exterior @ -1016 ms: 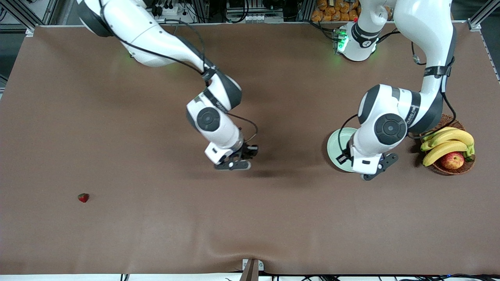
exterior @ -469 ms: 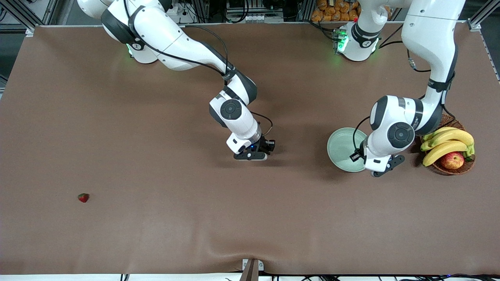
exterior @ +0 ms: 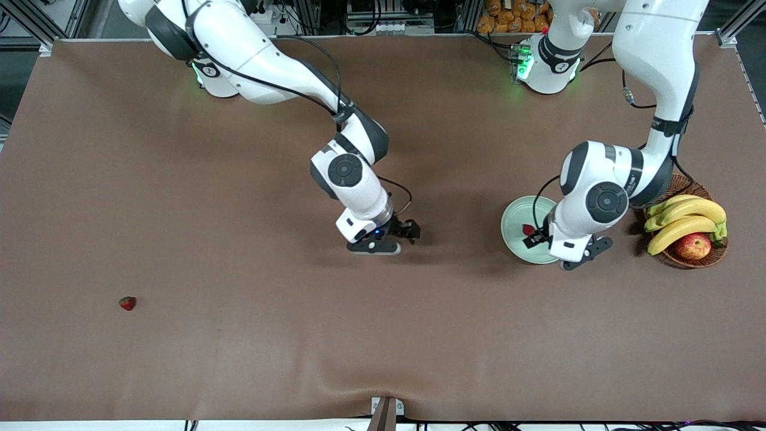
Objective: Collect all strawberries into plate
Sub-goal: 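Release the strawberry mid-table with the right gripper while the left gripper withdraws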
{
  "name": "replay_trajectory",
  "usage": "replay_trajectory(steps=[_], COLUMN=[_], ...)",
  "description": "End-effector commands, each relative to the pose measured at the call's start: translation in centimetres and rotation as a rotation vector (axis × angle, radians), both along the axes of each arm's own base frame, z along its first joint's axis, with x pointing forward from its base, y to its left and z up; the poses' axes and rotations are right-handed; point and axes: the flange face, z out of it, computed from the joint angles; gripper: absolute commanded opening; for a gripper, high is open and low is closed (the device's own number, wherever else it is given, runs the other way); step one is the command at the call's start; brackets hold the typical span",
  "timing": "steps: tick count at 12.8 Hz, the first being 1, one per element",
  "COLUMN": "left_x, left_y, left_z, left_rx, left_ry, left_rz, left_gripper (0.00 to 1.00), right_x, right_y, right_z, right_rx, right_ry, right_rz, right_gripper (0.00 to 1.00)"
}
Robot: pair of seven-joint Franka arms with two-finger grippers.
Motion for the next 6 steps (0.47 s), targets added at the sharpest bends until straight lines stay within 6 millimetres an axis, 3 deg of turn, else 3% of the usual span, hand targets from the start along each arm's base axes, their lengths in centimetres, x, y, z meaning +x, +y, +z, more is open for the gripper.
replay_trajectory(steps=[1,3,5,6], left_x=[0.4,0.2,-0.4,-0.2], left_y=[-6.3,-12.9,-20.8,-23.8], left_z=[4.9,5.2,3.0,1.9], left_rx=[-0.011,-0.041,-0.059,-0.068], left_ry=[-0.015,-0.038,-0.045,-0.055], left_rz=[0.053,0.056,0.042,0.082], left_gripper=[1.0,1.0,1.0,1.0], right_x=[4.3,8.3,11.9,13.1], right_y=[-8.3,-17.1,-27.7,-32.4], right_z=[4.9,5.6,5.3,4.6], right_rx=[-0.06,-0.125,-0.178,-0.213], right_ry=[0.036,0.063,0.068,0.065], right_rz=[-0.069,-0.041,-0.034,-0.021], right_gripper=[1.0,1.0,1.0,1.0])
